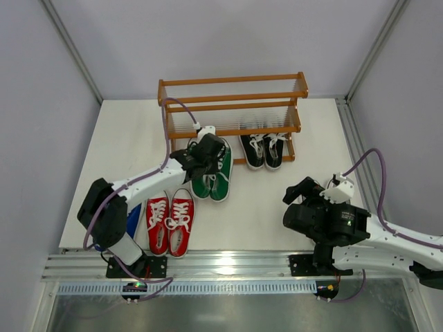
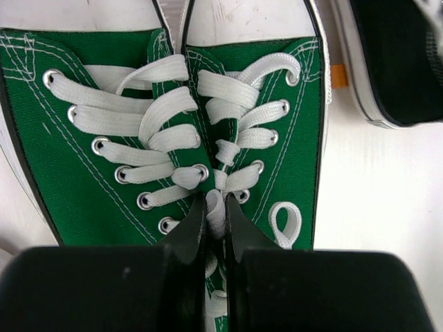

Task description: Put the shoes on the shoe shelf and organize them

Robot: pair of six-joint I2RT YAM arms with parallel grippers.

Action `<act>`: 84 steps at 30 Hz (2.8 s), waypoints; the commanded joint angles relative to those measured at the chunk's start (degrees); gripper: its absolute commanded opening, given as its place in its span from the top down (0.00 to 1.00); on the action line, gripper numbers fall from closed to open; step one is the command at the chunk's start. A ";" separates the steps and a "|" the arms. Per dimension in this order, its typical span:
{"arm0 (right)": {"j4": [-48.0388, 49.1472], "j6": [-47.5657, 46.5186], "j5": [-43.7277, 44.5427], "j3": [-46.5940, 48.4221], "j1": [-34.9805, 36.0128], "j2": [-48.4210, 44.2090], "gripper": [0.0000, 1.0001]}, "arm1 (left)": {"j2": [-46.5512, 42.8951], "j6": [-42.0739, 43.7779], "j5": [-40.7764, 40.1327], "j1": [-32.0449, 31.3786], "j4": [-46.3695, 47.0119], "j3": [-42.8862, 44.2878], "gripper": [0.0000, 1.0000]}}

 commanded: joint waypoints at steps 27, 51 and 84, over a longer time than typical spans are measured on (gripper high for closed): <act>-5.35 1.50 0.61 -6.29 -0.03 -2.51 0.00 | 12.40 13.81 -1.49 10.52 34.57 3.75 1.00; -4.64 1.06 1.05 -6.65 -0.03 -1.37 0.00 | 16.53 23.82 -4.56 11.22 40.72 11.49 1.00; 1.76 -3.85 1.84 -8.41 -0.03 0.13 0.00 | 11.53 22.08 -10.02 13.42 41.78 3.95 0.00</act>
